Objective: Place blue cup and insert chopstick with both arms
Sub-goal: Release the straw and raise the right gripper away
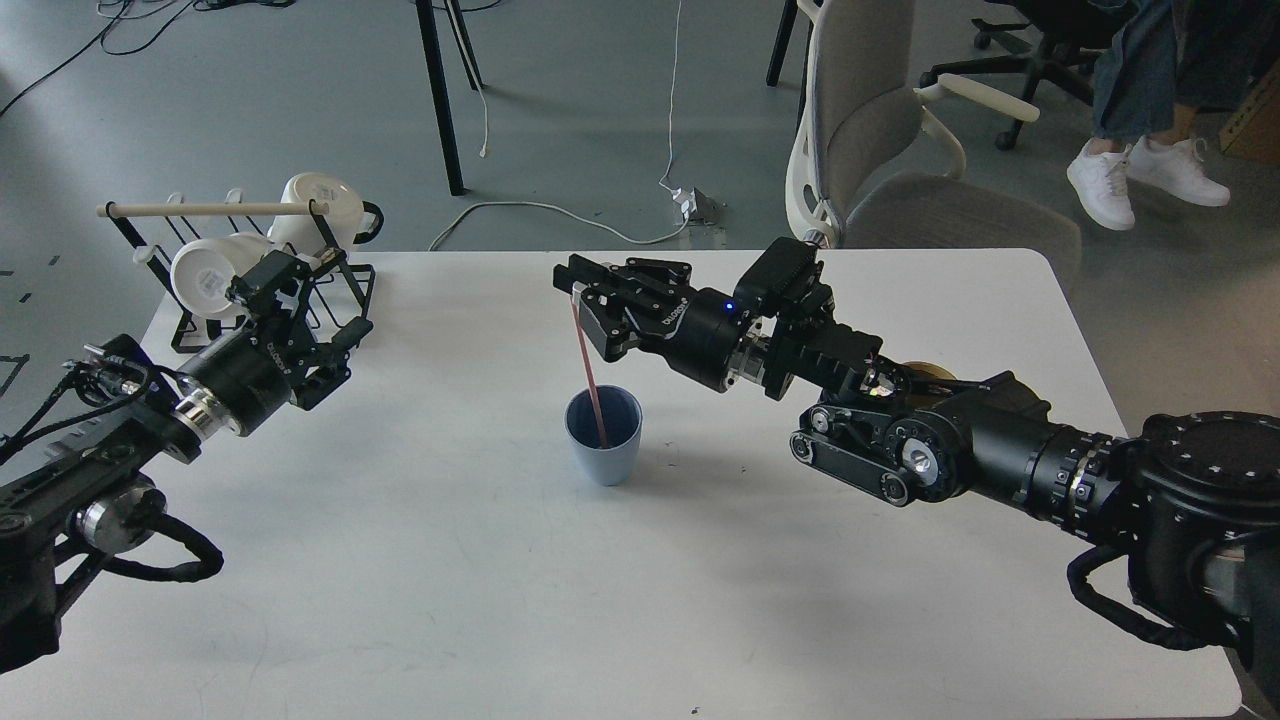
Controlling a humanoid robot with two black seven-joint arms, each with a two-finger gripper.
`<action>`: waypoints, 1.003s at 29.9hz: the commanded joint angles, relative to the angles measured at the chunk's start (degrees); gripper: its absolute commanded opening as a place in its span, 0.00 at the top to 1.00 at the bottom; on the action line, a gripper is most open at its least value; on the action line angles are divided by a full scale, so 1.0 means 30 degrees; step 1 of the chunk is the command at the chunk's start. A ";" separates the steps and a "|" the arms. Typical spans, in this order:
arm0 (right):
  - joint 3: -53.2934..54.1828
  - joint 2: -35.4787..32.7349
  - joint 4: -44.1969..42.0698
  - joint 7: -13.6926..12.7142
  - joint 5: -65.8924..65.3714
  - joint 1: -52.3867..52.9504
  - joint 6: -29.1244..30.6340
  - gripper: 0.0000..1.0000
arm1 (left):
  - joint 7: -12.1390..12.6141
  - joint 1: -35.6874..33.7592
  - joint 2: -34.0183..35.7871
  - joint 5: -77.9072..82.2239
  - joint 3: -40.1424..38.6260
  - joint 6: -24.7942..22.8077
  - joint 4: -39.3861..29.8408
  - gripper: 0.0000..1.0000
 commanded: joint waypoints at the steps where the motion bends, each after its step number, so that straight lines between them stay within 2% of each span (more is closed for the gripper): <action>1: 0.0165 0.0000 0.0031 0.0000 0.0168 -0.0082 0.0001 0.41 | 0.0000 0.0000 -0.0001 0.0001 0.0001 0.0001 0.0000 0.04; 5: 0.0865 0.0000 0.0061 0.0000 0.0432 -0.0082 0.0001 0.11 | 0.0000 -0.0030 -0.0001 0.0001 -0.0028 -0.0087 0.0000 0.04; 14: 0.7921 0.0000 -0.0146 0.0000 0.4029 -0.1313 0.0001 0.07 | 0.0000 -0.0995 -0.0674 -0.0585 -0.1901 -0.0466 -0.0264 0.04; 18: 1.0387 -0.0876 0.0264 0.0000 0.8563 -0.1430 0.0001 0.07 | 0.0000 -0.1581 -0.0704 -0.0818 -0.2779 -0.1481 -0.0263 0.04; 21: 1.0450 -0.2543 0.2161 0.0000 1.3951 -0.1925 0.0279 0.08 | 0.0000 -0.1729 -0.0646 -0.1520 -0.3863 -0.1481 -0.0234 0.04; 23: 1.0478 -0.4619 0.4356 0.0000 1.7235 -0.2832 0.2001 0.07 | 0.0000 -0.1758 -0.0499 -0.1902 -0.4129 -0.1481 -0.0205 0.04; 26: 1.0682 -0.7287 0.6966 0.0000 1.9966 -0.4120 0.5251 0.07 | 0.0000 -0.1729 -0.0090 -0.2283 -0.4072 -0.1481 -0.0088 0.04; 30: 1.1296 -0.8904 0.8058 0.0000 2.0852 -0.5470 0.8712 0.05 | 0.0000 -0.1320 0.0116 -0.2284 -0.3896 -0.1481 -0.0058 0.04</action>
